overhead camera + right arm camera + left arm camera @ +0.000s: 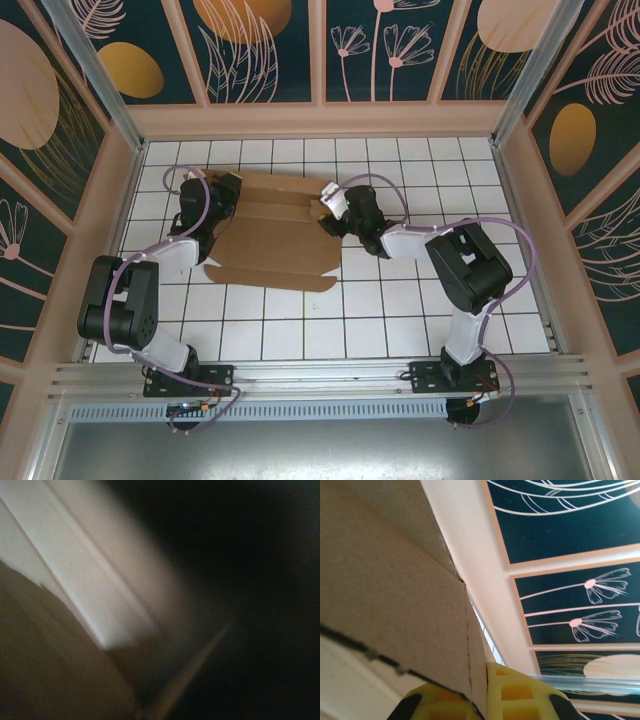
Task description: Fold the paper box
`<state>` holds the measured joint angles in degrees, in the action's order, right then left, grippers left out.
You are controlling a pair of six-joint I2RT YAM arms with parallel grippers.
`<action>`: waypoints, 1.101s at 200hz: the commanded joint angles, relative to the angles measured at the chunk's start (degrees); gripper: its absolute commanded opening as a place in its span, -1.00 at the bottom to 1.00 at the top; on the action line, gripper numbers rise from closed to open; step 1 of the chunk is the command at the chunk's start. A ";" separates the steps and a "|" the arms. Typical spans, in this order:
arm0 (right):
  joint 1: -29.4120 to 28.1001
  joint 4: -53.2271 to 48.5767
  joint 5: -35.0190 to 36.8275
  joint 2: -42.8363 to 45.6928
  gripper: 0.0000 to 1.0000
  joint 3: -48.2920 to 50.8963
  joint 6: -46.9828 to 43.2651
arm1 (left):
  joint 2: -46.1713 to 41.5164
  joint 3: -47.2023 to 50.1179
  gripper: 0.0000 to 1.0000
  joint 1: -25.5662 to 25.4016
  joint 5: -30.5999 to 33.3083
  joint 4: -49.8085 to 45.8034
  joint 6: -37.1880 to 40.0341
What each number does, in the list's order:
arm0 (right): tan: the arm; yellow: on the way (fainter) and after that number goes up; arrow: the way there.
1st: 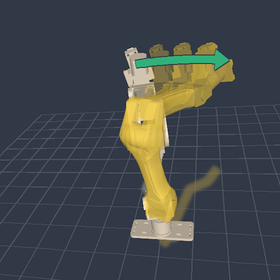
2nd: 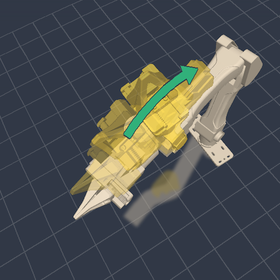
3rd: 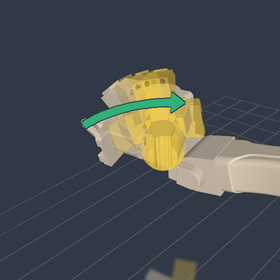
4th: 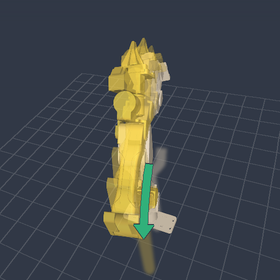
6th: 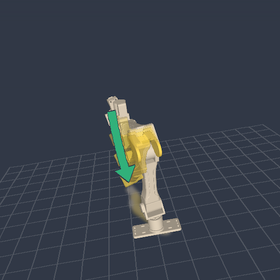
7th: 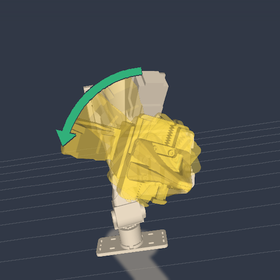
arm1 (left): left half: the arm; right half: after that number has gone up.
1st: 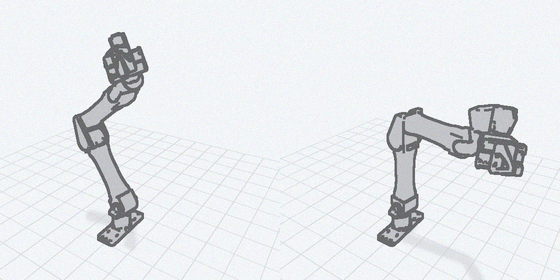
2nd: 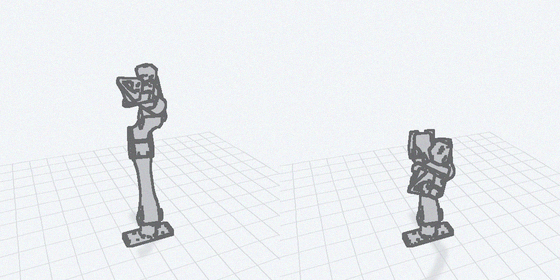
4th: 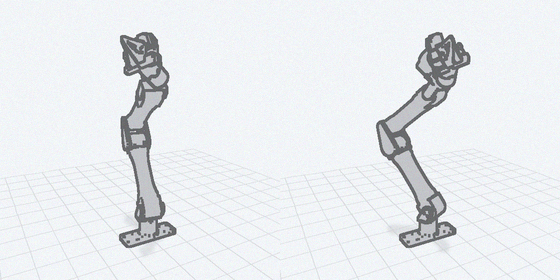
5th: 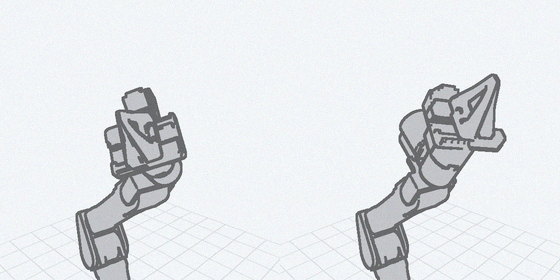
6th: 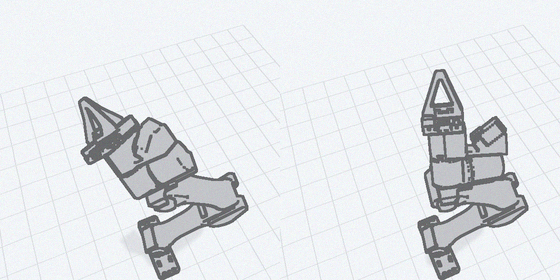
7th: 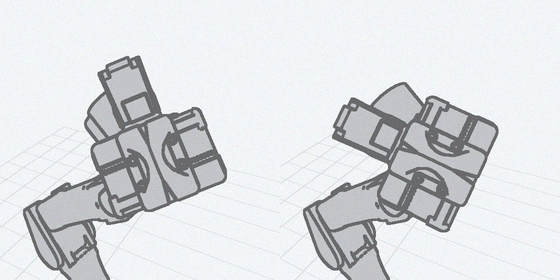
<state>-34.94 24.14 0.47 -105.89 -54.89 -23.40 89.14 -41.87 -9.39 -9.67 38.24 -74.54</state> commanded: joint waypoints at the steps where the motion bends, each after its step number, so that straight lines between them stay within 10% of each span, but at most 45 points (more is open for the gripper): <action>1: -0.39 5.07 6.65 3.04 0.23 2.77 0.67 | -1.43 3.02 -1.00 -0.24 -1.58 5.15 1.16; 129: -1.11 16.32 6.86 -1.73 0.39 -0.02 2.74 | 2.13 0.77 -1.00 -1.77 -0.46 -0.26 -1.52; 220: 1.74 11.00 8.28 -7.02 -0.35 -7.64 7.16 | 3.76 -3.03 -1.00 -1.74 0.09 -5.85 -3.92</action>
<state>-34.17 35.51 6.59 -111.42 -59.31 -17.39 91.98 -43.83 -10.66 -8.36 38.30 -77.65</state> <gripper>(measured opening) 0.348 0.051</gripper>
